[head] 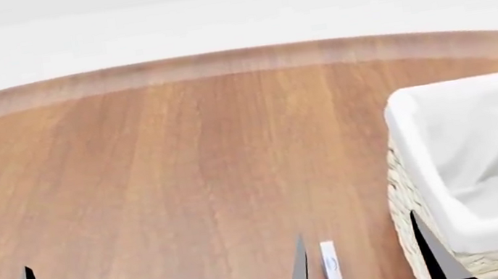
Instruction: Pick up the cream cheese box, and put it in the basket.
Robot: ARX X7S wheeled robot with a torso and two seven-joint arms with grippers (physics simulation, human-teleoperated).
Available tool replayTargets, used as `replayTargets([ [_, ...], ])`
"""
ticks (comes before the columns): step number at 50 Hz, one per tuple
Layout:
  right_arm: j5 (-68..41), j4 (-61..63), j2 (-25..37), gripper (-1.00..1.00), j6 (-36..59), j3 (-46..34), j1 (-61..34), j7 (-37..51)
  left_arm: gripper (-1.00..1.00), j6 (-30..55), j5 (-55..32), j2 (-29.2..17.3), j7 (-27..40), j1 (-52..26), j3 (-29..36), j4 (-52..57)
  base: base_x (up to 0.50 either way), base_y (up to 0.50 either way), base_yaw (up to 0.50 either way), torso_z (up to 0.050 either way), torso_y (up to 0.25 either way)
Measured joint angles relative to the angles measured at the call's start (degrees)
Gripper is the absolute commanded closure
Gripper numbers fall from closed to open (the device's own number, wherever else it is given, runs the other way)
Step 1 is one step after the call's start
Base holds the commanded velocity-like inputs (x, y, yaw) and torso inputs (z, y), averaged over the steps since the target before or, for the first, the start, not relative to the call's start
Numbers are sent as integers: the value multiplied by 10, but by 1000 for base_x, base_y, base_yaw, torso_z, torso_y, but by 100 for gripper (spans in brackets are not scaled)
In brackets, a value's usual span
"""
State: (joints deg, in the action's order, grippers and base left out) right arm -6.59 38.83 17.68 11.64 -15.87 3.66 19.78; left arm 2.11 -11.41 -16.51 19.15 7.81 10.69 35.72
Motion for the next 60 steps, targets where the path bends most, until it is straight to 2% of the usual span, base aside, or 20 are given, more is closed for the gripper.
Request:
replayTargets([
  [23,10,38,6,-100,71,-4,-31,17,-100,1,-10,-8,10,-1,-1,7,48,0,0,0,0],
  [37,-10,79,-5,-100,232,-3,-175,5,-100,2,-15,-13,15,-2,-2,11,0,0,0,0,0],
  [60,-41,-263,-67,-100,231,-12,-429,-64,-100,0,-17,-17,20,-4,4,10,0,0,0,0,0],
])
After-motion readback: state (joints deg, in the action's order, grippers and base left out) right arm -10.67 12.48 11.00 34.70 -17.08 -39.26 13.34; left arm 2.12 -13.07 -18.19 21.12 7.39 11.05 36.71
